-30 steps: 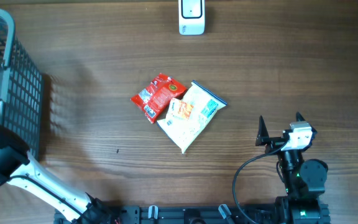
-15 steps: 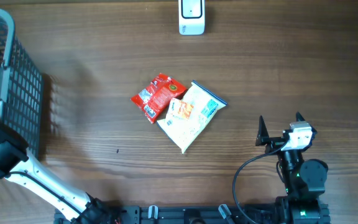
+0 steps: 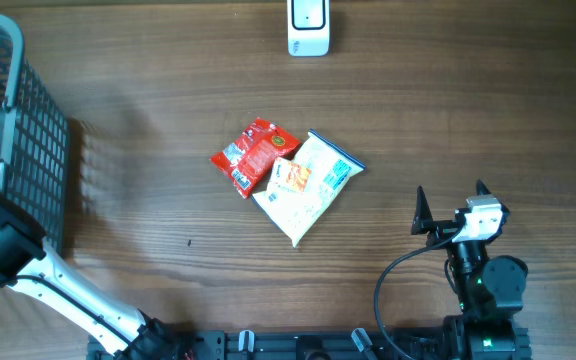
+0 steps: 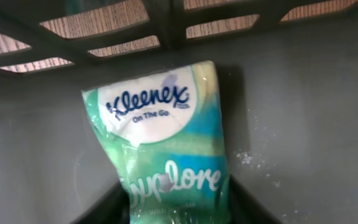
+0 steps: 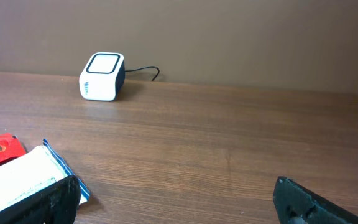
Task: Scan the item barcode
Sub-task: 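Reach into the basket and grasp the green Kleenex tissue pack, then place the Kleenex pack on the pile beside the red bag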
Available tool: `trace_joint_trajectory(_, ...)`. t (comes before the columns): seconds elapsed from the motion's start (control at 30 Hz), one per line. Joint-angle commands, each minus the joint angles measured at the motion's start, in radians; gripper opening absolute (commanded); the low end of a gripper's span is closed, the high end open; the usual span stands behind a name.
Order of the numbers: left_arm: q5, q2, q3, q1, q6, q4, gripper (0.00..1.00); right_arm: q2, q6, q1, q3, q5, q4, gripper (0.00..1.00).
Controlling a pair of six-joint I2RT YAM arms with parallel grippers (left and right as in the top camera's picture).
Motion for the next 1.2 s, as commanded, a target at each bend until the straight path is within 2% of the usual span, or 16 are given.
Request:
trace_joint_trajectory(0.0,0.005,0.025,-0.015,0.001,0.005,-0.002,0.06,-0.003,-0.002,-0.003,-0.001,0.014,0.002,1.0)
trace_joint_trajectory(0.17,0.006,0.003,-0.014,0.0,0.084,-0.027,0.04,-0.003,-0.003,-0.003,-0.001,0.014,0.002,1.0)
trace_joint_trajectory(0.3,0.03,-0.104,-0.014,0.0,0.083,-0.051,0.04,-0.003,-0.002,-0.003,-0.001,0.014,0.002,0.99)
trace_joint_trajectory(0.6,0.479,-0.555,-0.014,-0.009,0.053,-0.012,0.04,-0.003,-0.003,-0.003,-0.001,0.014,0.002,1.0)
trace_joint_trajectory(0.73,0.707,-0.701,-0.014,-0.07,0.046,-0.047,0.04,-0.003,-0.003,-0.003,-0.001,0.014,0.002,1.0)
trace_joint_trajectory(0.8,0.798,-0.751,-0.014,-0.163,0.046,-0.116,0.04,-0.003,-0.002,-0.003,-0.001,0.014,0.002,1.0)
trace_joint_trajectory(0.9,0.789,-0.758,-0.015,-0.353,0.105,-0.235,0.04,-0.003,-0.003,-0.003,-0.001,0.014,0.002,1.0)
trace_joint_trajectory(0.97,0.719,-0.737,-0.022,-0.49,0.154,-0.3,0.04,-0.003,-0.003,-0.003,-0.001,0.014,0.002,1.0)
trace_joint_trajectory(1.07,0.597,-0.684,-0.079,-0.734,0.163,-0.372,0.04,-0.003,-0.002,-0.003,-0.001,0.014,0.002,1.0)
trace_joint_trajectory(1.17,0.539,-0.625,-0.196,-0.941,0.161,-0.337,0.04,-0.003,-0.003,-0.003,-0.001,0.014,0.002,1.0)
